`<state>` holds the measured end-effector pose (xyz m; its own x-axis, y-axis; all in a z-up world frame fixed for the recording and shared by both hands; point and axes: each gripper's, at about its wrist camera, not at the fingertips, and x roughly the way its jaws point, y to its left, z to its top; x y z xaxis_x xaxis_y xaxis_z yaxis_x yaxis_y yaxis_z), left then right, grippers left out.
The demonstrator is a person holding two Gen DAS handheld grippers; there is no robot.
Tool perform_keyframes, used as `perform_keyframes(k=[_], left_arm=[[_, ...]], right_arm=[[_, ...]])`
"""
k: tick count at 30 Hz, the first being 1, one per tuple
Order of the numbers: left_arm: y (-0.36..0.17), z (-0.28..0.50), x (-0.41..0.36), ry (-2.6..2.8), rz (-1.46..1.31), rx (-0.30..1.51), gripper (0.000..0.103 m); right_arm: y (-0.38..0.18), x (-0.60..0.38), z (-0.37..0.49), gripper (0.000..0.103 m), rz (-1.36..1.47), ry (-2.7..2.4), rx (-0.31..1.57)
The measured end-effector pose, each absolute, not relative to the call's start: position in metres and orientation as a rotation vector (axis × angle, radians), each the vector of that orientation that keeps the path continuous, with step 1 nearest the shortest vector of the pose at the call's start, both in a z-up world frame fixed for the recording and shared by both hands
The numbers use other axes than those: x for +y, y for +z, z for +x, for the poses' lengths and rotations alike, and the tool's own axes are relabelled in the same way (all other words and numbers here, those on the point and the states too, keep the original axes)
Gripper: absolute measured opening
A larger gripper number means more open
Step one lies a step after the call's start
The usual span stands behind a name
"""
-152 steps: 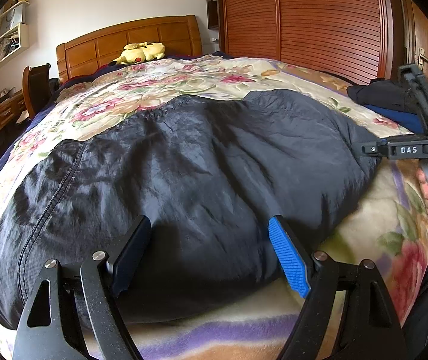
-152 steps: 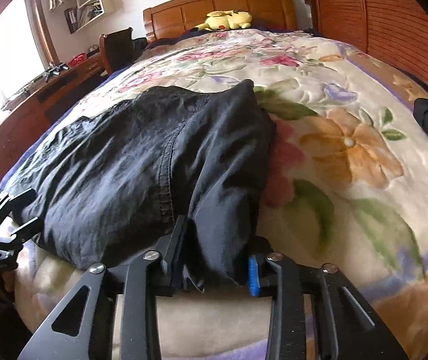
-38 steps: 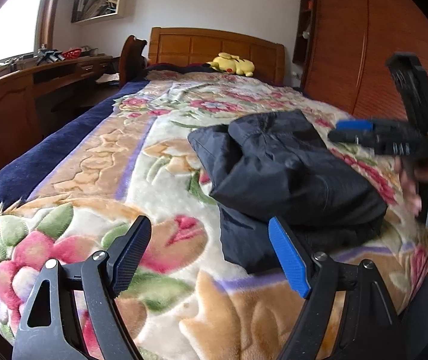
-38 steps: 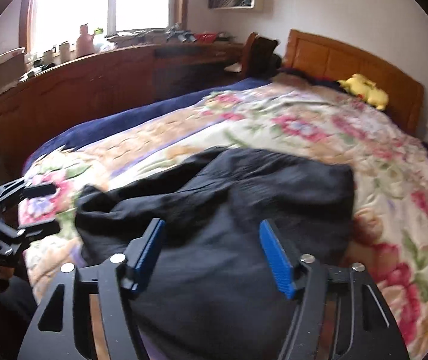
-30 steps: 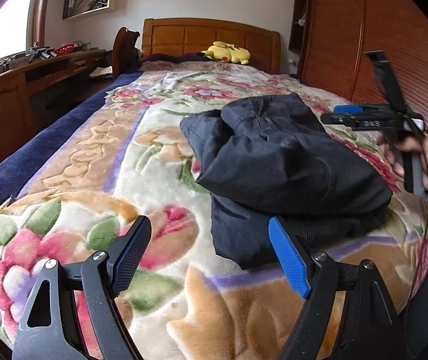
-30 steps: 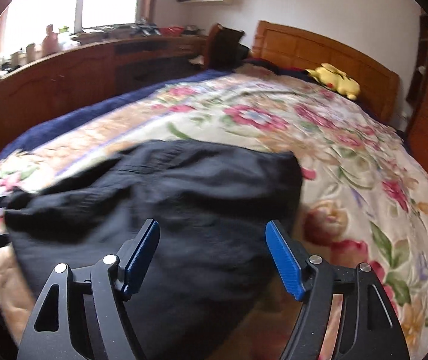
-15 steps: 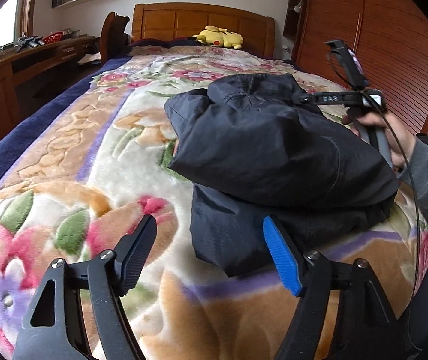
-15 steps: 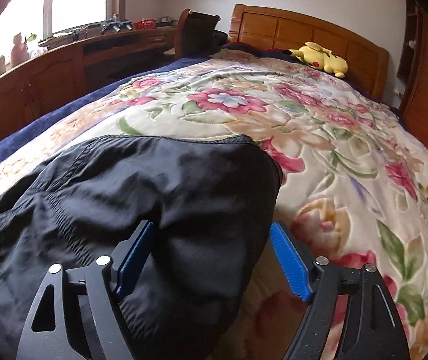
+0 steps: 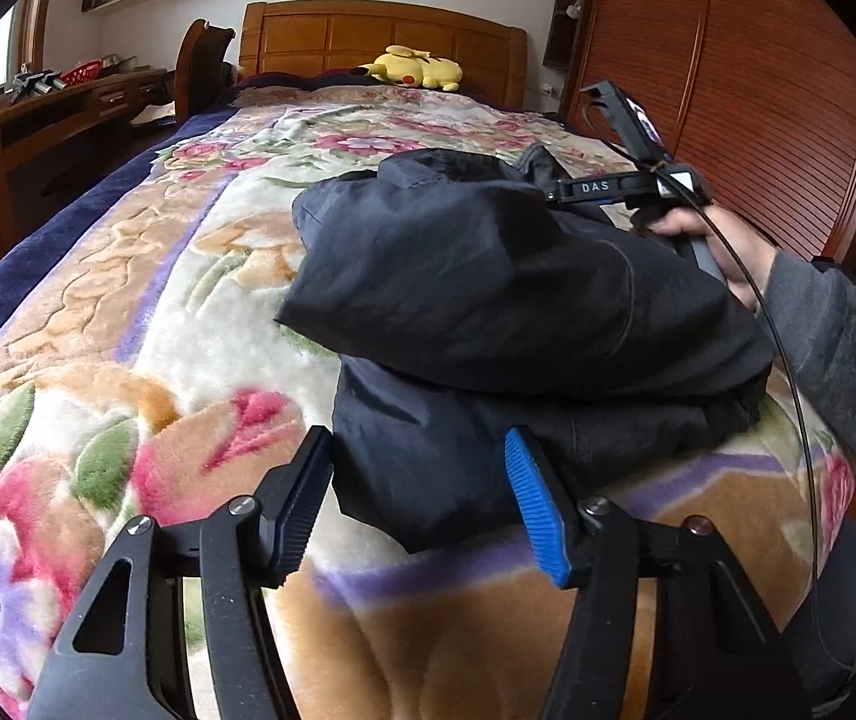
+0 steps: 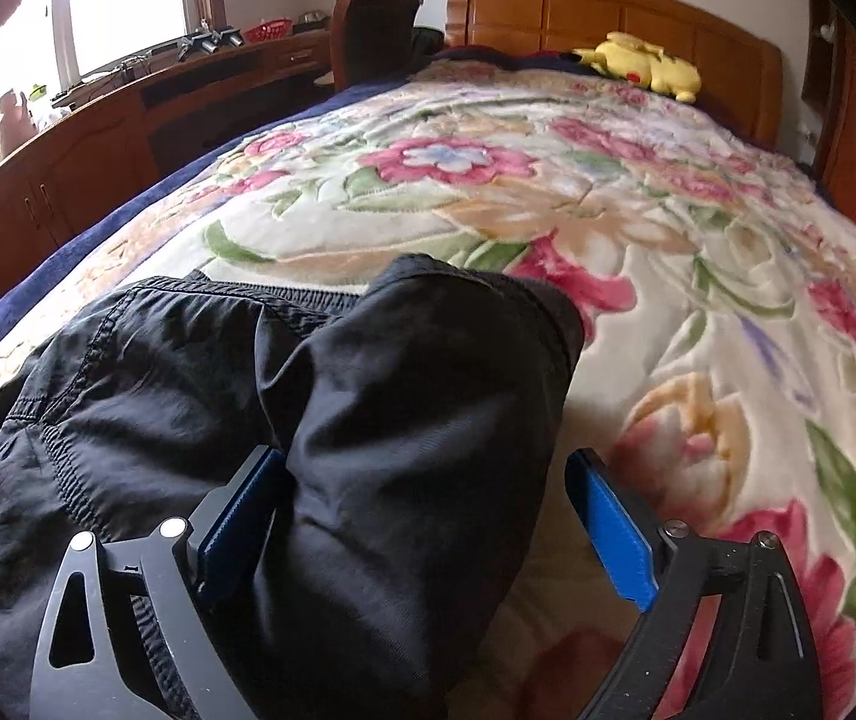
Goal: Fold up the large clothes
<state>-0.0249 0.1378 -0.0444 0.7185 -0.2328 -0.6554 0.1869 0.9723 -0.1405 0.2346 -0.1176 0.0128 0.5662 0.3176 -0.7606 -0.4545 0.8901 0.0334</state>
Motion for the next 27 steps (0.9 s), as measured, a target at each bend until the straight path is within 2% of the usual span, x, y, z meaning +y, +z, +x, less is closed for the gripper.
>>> perform_keyframes(k=[5, 9, 10, 11, 12, 14, 16, 21, 27], left_arm=[[-0.048, -0.023, 0.137, -0.251, -0.089, 0.767, 0.061], [-0.049, -0.025, 0.133, -0.255, -0.089, 0.775, 0.061], [-0.048, -0.025, 0.133, -0.260, -0.100, 0.776, 0.060], [-0.048, -0.025, 0.134, -0.275, -0.118, 0.779, 0.052], [-0.048, -0.025, 0.136, -0.292, -0.139, 0.785, 0.049], [-0.048, -0.026, 0.137, -0.312, -0.162, 0.786, 0.034], [-0.045, -0.030, 0.137, -0.323, -0.158, 0.771, 0.028], [-0.034, -0.041, 0.137, -0.323, -0.142, 0.730, 0.020], [-0.018, -0.052, 0.139, -0.262, -0.062, 0.662, 0.018]], right_arm=[[0.003, -0.117, 0.247, 0.093, -0.122, 0.494, 0.948], [-0.004, -0.119, 0.252, 0.079, -0.080, 0.540, 0.993], [-0.003, -0.118, 0.252, 0.071, -0.075, 0.547, 0.996], [-0.002, -0.119, 0.253, 0.067, -0.070, 0.558, 0.999], [0.000, -0.118, 0.252, 0.063, -0.081, 0.556, 0.997], [0.004, -0.116, 0.248, 0.056, -0.120, 0.550, 0.989], [0.008, -0.115, 0.245, 0.045, -0.141, 0.547, 0.974], [0.026, -0.110, 0.225, 0.030, -0.202, 0.512, 0.871], [0.047, -0.099, 0.197, 0.025, -0.260, 0.494, 0.804]])
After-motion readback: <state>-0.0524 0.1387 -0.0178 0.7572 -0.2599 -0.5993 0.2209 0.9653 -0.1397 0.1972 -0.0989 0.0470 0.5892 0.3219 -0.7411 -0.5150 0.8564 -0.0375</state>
